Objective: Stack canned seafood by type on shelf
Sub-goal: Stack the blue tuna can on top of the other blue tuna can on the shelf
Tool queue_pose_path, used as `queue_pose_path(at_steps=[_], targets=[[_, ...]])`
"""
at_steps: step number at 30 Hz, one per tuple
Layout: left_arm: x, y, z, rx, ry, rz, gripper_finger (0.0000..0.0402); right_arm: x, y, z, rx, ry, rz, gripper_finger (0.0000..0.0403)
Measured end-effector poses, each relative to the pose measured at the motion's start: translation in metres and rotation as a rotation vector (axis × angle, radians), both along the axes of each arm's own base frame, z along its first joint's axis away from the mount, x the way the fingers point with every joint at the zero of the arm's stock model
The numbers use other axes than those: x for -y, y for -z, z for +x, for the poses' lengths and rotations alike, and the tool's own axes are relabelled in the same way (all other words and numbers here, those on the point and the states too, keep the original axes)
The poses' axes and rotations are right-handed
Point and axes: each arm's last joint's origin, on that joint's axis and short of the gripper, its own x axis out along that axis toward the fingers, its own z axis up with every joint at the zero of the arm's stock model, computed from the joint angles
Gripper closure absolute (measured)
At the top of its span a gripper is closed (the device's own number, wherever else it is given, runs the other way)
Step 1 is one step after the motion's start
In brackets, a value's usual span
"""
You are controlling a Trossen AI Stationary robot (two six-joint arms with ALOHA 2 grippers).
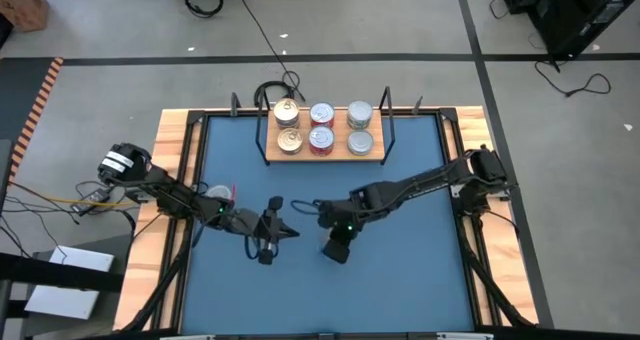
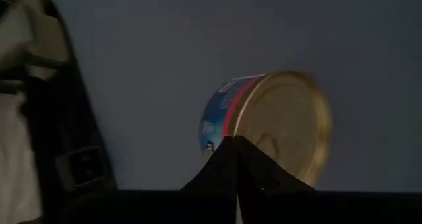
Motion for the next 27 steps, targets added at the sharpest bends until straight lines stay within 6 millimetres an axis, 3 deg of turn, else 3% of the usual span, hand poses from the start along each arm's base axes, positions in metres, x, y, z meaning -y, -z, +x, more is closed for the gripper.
queue_pose_path(at_steps=[6,16,27], targets=[[0.006,0.0,-0.002,-0.001,0.022,-0.001,0.0396,0.022,-0.003,0.007,0.033,0.001,0.077,0.04],[0.012,0.0,-0.005,-0.004,0.009,-0.061,0.0396,0.055,0.001,0.003,0.029,-0.107,-0.016,0.0394],[0.017,-0.005,-0.001,0.003,0.026,-0.055,0.0396,0.005,0.003,-0.003,0.092,-0.336,-0.271,0.0301]])
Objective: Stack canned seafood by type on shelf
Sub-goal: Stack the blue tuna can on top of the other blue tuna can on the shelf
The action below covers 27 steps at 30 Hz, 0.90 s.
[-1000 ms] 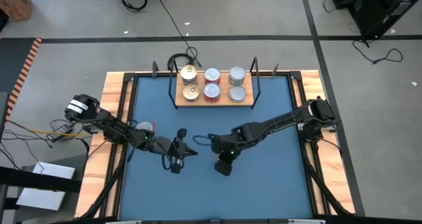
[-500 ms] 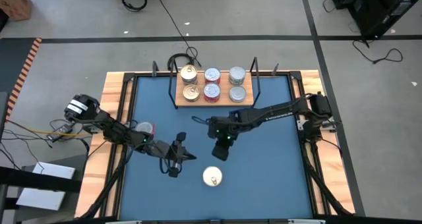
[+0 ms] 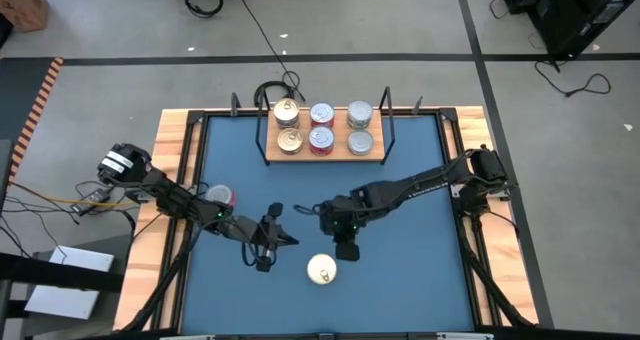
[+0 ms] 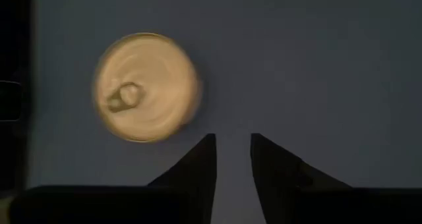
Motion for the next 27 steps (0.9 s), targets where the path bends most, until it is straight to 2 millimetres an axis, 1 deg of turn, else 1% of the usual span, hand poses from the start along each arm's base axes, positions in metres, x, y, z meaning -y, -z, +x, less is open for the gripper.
queue_pose_path(at_steps=[2,4,7,13,16,20,27], targets=[[0.0,0.0,0.0,0.0,0.004,0.012,0.0396,-0.009,0.0,0.0,0.009,0.012,0.048,0.0299],[0.0,0.0,0.0,0.001,0.004,0.011,0.0396,-0.017,0.004,0.001,0.045,0.032,0.097,0.0308],[0.0,0.0,0.0,0.0,-0.018,0.006,0.0396,-0.024,0.014,0.001,0.069,0.066,0.145,0.0333],[-0.001,0.0,0.0,-0.004,-0.042,0.0,0.0396,-0.03,0.029,-0.003,0.111,0.066,0.172,0.0393],[-0.001,0.0,0.0,-0.004,-0.042,0.0,0.0396,-0.032,0.032,-0.003,0.144,0.049,0.189,0.0393],[-0.001,0.0,0.0,-0.004,-0.044,0.0,0.0396,-0.031,0.041,-0.007,0.133,0.057,0.191,0.0397],[-0.001,0.0,0.0,-0.004,-0.064,-0.013,0.0396,-0.029,0.048,-0.01,0.123,0.079,0.199,0.0398]])
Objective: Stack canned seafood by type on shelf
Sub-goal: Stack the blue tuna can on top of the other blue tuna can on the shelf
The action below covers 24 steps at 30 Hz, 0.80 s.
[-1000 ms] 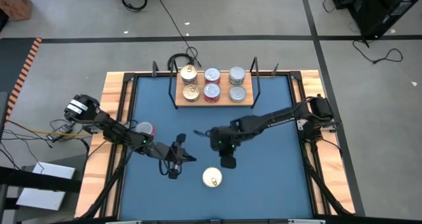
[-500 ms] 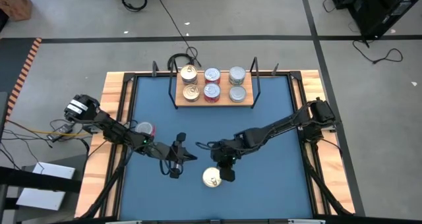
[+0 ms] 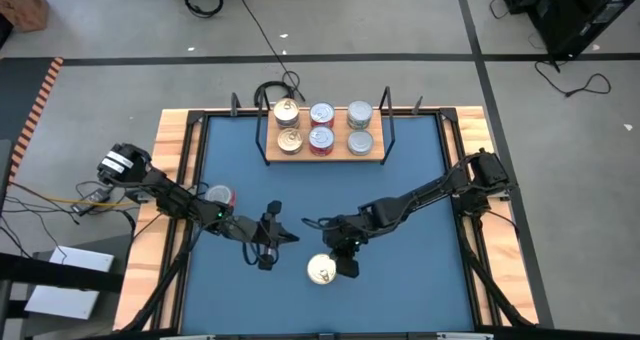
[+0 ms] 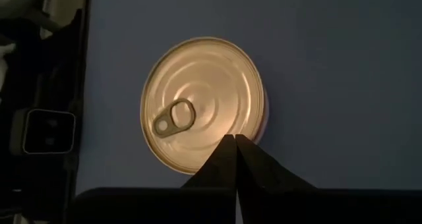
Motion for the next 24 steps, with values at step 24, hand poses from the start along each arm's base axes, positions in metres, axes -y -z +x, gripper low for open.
queue_pose_path(at_steps=[24], targets=[[0.0,0.0,0.0,-0.001,-0.004,-0.006,0.0396,0.003,0.014,0.004,0.023,0.009,0.012,0.04]])
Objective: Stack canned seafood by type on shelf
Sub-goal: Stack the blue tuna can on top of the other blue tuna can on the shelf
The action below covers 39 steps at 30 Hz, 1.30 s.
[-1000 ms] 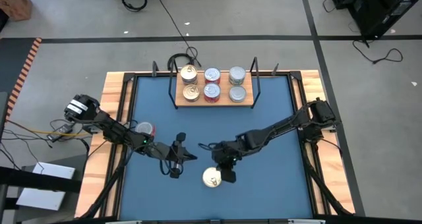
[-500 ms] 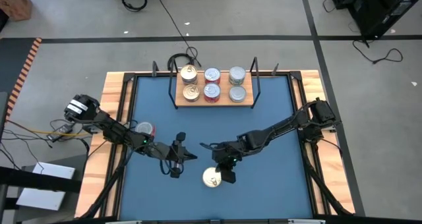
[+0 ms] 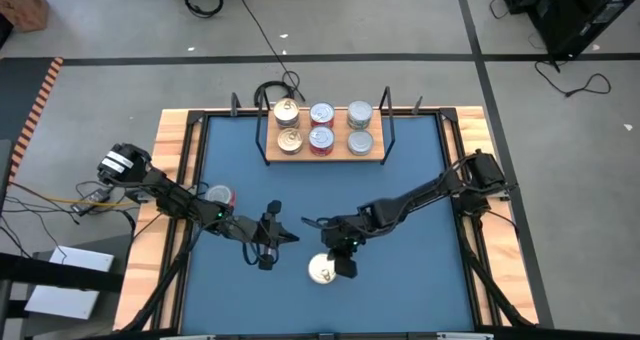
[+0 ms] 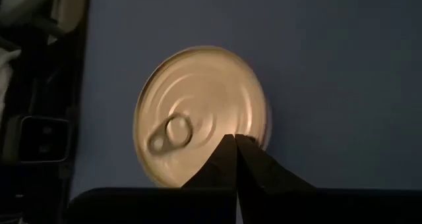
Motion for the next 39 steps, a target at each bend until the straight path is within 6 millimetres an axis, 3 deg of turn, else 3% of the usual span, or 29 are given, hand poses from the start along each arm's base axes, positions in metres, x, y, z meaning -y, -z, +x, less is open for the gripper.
queue_pose_path(at_steps=[27,39], targets=[[0.0,0.001,0.0,-0.01,0.0,0.002,0.0396,0.041,-0.003,0.007,-0.075,0.329,-0.064,0.0399],[0.007,0.001,-0.003,-0.012,0.093,0.111,0.0377,0.061,-0.008,0.006,-0.058,0.299,-0.134,0.0396]])
